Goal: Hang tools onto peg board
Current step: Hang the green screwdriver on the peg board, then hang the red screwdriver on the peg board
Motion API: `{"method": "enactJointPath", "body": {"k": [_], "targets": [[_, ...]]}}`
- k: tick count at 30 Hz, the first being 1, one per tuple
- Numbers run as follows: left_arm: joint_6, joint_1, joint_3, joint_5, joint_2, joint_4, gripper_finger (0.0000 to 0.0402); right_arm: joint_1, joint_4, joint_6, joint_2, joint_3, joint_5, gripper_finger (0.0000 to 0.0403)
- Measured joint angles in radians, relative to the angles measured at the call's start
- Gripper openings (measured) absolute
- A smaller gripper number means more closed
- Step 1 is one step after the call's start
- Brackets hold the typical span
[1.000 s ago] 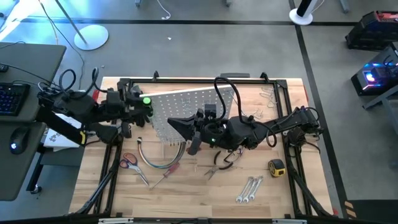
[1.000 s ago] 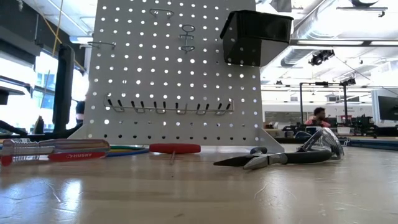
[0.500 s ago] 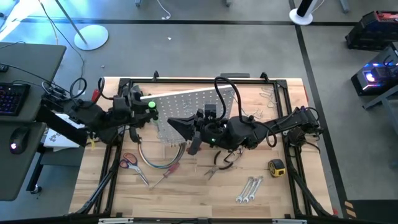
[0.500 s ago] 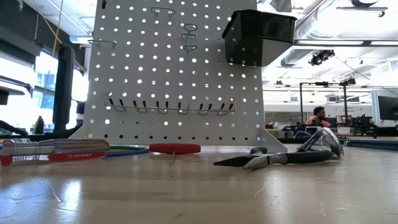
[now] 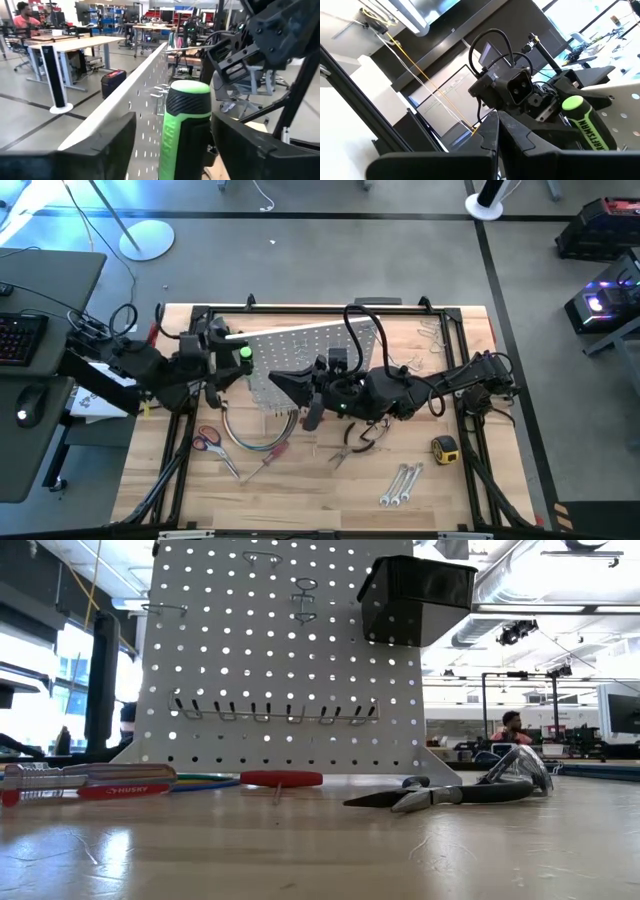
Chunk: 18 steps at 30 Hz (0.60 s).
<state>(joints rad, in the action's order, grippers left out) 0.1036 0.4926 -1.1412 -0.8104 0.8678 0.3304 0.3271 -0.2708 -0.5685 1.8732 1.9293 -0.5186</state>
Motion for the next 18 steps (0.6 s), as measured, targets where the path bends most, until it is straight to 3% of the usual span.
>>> {"method": "enactJointPath", "body": {"k": [14,18], "targets": [[0.014,0.028,-0.043,-0.009,-0.118,-0.064,0.0268,0.000,-0.003,0.026,-0.002,0.000,0.008,0.0000],[0.034,0.028,-0.076,0.110,-0.125,-0.130,0.0268,0.003,0.012,0.117,-0.046,0.000,0.049,0.0000]]}}
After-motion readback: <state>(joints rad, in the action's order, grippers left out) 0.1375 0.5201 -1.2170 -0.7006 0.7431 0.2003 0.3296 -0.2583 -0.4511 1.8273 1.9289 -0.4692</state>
